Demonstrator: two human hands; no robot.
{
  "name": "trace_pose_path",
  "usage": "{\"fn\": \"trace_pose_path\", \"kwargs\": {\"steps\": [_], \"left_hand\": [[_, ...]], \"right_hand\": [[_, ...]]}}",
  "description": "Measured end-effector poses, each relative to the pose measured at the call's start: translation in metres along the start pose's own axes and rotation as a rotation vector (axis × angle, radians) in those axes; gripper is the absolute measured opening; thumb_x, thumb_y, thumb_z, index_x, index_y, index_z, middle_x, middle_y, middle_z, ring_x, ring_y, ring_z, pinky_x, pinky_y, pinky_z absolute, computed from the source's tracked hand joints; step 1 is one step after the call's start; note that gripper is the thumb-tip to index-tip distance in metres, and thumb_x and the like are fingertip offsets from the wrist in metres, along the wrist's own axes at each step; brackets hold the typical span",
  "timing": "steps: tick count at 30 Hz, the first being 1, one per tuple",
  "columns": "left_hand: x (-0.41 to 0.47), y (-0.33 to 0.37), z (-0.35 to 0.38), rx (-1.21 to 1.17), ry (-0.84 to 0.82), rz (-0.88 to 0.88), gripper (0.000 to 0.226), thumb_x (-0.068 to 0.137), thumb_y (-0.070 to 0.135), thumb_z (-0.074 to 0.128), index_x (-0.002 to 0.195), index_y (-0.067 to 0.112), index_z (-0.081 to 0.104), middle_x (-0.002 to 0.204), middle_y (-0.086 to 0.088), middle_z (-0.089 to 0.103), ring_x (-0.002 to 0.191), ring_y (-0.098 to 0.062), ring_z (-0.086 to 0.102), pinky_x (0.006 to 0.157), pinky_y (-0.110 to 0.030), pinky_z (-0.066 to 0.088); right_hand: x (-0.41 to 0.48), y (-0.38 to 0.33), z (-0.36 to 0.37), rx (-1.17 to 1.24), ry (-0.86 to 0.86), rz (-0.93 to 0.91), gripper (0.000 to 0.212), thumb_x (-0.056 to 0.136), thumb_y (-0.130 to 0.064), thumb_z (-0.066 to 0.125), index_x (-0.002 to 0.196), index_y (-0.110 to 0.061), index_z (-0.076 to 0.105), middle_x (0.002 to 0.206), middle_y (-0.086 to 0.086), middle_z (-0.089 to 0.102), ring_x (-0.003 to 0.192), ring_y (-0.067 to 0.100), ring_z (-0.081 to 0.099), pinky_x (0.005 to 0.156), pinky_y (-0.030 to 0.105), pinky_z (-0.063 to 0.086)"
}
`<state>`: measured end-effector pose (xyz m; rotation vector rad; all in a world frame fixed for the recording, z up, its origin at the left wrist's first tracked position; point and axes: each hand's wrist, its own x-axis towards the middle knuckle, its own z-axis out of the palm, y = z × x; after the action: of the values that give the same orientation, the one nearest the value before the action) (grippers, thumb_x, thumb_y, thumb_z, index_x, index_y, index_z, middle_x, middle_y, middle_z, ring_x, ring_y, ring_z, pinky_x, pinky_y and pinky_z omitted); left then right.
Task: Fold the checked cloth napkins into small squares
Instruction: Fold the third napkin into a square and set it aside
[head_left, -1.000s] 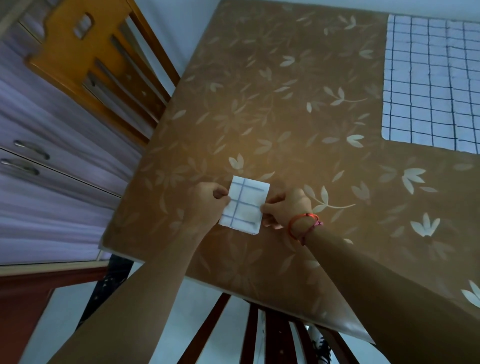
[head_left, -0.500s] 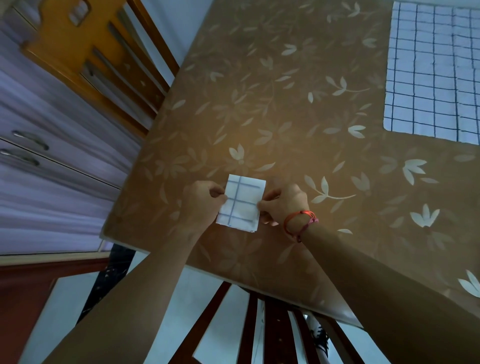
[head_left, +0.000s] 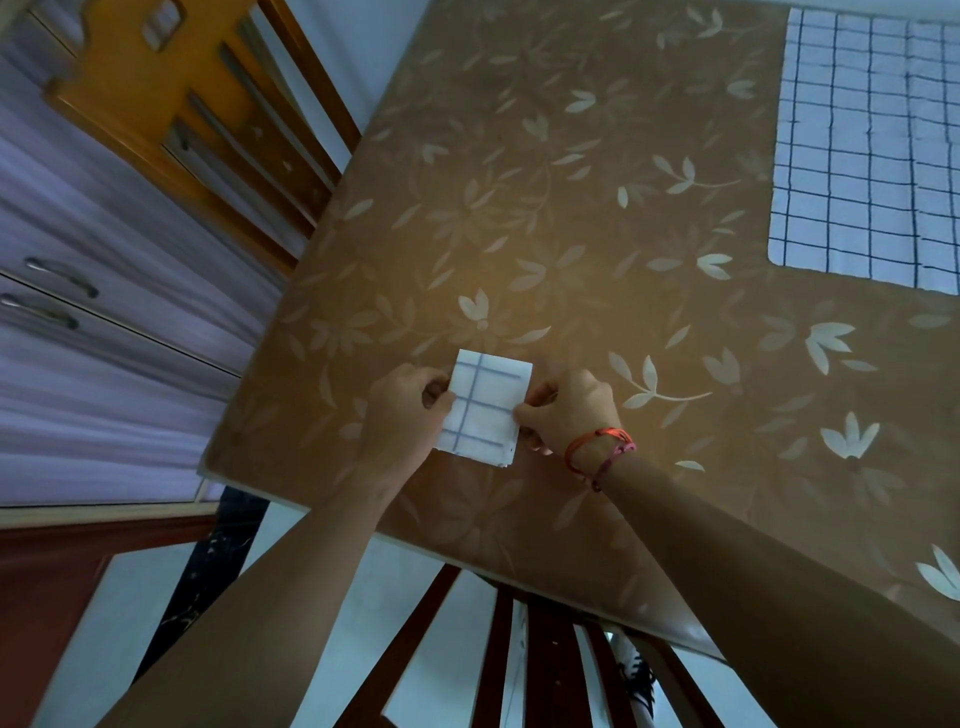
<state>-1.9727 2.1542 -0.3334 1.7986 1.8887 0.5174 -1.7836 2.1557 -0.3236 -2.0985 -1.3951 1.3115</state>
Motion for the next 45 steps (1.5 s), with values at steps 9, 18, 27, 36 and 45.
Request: {"fn": "trace_pose_path", "kwargs": {"steps": [9, 18, 27, 36, 45], "left_hand": [[0.002, -0.013, 0.014, 0.357, 0.06, 0.46, 0.035, 0.091, 0.003, 0.053, 0.126, 0.004, 0.06, 0.137, -0.008, 0.056, 0.13, -0.025, 0.049, 0.088, -0.039, 0.047], [0.0, -0.026, 0.019, 0.53, -0.14, 0.525, 0.056, 0.092, 0.027, 0.048, 0.145, 0.01, 0.042, 0.152, -0.007, 0.039, 0.144, -0.021, 0.031, 0.105, -0.042, 0.032], [0.002, -0.027, 0.018, 0.569, -0.178, 0.483, 0.057, 0.091, 0.015, 0.061, 0.144, 0.007, 0.042, 0.154, -0.006, 0.036, 0.144, -0.021, 0.03, 0.101, -0.045, 0.037], [-0.018, -0.042, 0.011, 0.567, -0.212, 0.549, 0.057, 0.094, 0.011, 0.052, 0.148, 0.007, 0.035, 0.158, -0.006, 0.028, 0.148, -0.02, 0.019, 0.111, -0.045, 0.024], [-0.049, -0.052, -0.004, 0.503, -0.239, 0.543, 0.05, 0.102, 0.032, 0.029, 0.144, 0.008, 0.044, 0.154, -0.006, 0.037, 0.146, -0.017, 0.025, 0.111, -0.039, 0.031]], "right_hand": [[-0.007, 0.012, 0.023, -0.495, 0.287, -0.596, 0.033, 0.079, -0.024, 0.054, 0.106, -0.01, 0.064, 0.107, 0.009, 0.059, 0.092, 0.028, 0.055, 0.071, 0.038, 0.05], [0.001, 0.01, 0.059, -0.736, 0.064, -0.709, 0.062, 0.09, -0.029, 0.024, 0.144, 0.001, 0.033, 0.151, 0.018, 0.032, 0.142, 0.029, 0.028, 0.114, 0.045, 0.03], [-0.006, 0.031, 0.027, -0.979, 0.048, -0.627, 0.069, 0.091, -0.043, 0.027, 0.142, 0.003, 0.034, 0.151, 0.02, 0.029, 0.142, 0.032, 0.028, 0.114, 0.05, 0.027], [-0.01, 0.032, 0.03, -0.992, 0.065, -0.608, 0.07, 0.094, -0.042, 0.026, 0.145, 0.005, 0.024, 0.155, 0.022, 0.017, 0.145, 0.033, 0.017, 0.115, 0.052, 0.022], [-0.012, 0.03, 0.03, -0.968, 0.031, -0.587, 0.071, 0.093, -0.044, 0.02, 0.147, 0.003, 0.021, 0.156, 0.02, 0.015, 0.145, 0.032, 0.015, 0.116, 0.051, 0.021]]}}
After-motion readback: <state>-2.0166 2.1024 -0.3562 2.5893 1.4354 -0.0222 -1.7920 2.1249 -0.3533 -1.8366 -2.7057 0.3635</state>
